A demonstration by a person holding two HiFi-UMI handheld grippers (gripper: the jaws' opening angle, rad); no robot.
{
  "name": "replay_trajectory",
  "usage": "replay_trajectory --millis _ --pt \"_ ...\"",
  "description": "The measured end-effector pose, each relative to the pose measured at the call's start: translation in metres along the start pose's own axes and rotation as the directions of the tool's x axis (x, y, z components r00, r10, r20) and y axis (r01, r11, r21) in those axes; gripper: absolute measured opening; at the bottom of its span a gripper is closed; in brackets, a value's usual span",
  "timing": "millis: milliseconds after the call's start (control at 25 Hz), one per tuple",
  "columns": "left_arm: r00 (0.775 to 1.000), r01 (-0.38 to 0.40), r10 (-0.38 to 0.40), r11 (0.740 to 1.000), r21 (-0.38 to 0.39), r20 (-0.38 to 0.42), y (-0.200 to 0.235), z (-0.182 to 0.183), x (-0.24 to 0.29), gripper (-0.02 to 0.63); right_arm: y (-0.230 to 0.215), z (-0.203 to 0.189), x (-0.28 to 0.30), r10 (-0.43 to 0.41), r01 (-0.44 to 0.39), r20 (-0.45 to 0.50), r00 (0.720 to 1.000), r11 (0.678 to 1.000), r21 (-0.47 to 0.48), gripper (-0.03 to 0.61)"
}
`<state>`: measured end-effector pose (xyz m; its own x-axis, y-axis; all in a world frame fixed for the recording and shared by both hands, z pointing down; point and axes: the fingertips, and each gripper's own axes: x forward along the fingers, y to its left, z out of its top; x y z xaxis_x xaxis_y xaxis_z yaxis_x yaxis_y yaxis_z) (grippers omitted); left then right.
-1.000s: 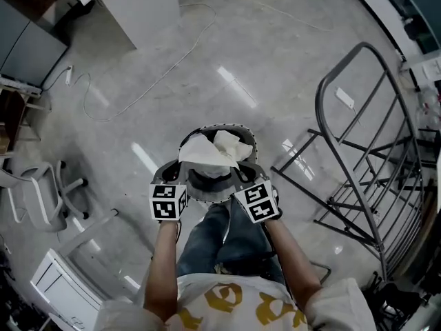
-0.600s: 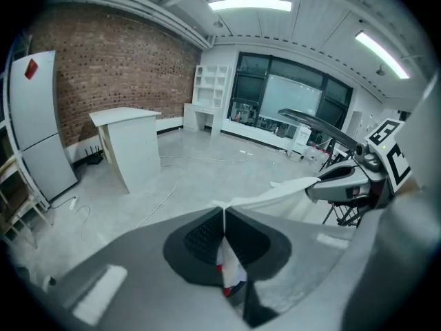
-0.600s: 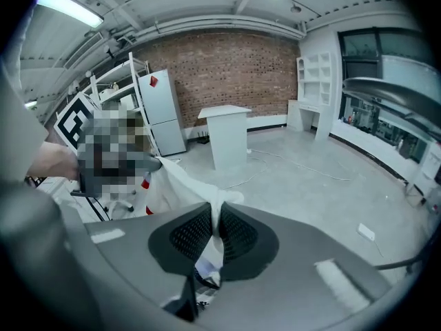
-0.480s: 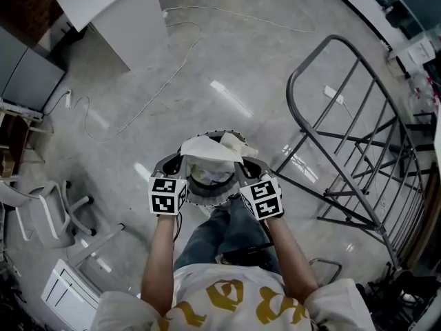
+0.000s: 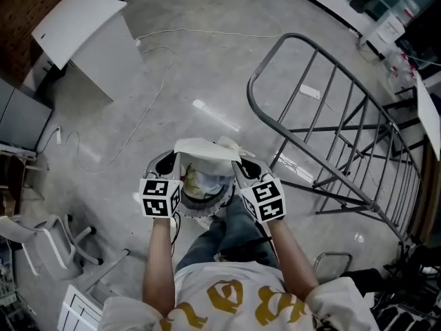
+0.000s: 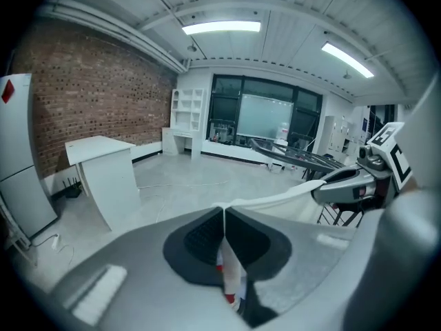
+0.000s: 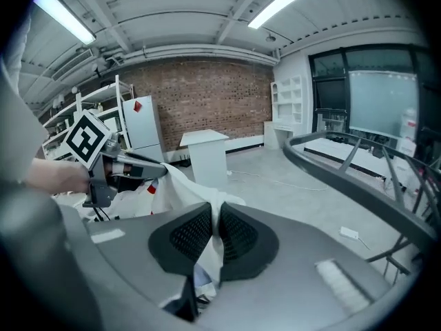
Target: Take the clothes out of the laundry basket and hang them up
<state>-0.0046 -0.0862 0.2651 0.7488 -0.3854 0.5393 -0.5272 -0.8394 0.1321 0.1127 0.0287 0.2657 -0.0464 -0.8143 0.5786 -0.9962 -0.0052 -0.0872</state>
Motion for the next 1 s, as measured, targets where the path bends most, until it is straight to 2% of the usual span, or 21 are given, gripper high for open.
replay_trajectory --millis 280,560,840,1000 --pt "0.995 0.068 -0.072 0.996 0.054 0.064 -0.036 0.046 0.004 0.011 -0.026 0.021 -0.044 -0.064 0.063 0.047 0.997 0.997 0.034 0.046" --pt "0.980 0.126 -0.140 0.986 0.107 0.139 -0.068 0.093 -0.001 0.011 -0.047 0.049 -0.088 -0.122 0.122 0.091 0.988 0.993 0.010 0.046" --pt "0.947 0.194 -0.230 0.966 0.171 0.226 -0.094 0.148 -0.010 0.011 -0.060 0.083 -0.128 -0.199 0.197 0.168 0.965 0.980 0.029 0.046" --pt "0.922 0.236 -0.289 0.947 0.216 0.259 -0.119 0.181 -0.013 0.011 -0.073 0.099 -0.158 -0.253 0.256 0.192 0.948 0.967 0.006 0.046"
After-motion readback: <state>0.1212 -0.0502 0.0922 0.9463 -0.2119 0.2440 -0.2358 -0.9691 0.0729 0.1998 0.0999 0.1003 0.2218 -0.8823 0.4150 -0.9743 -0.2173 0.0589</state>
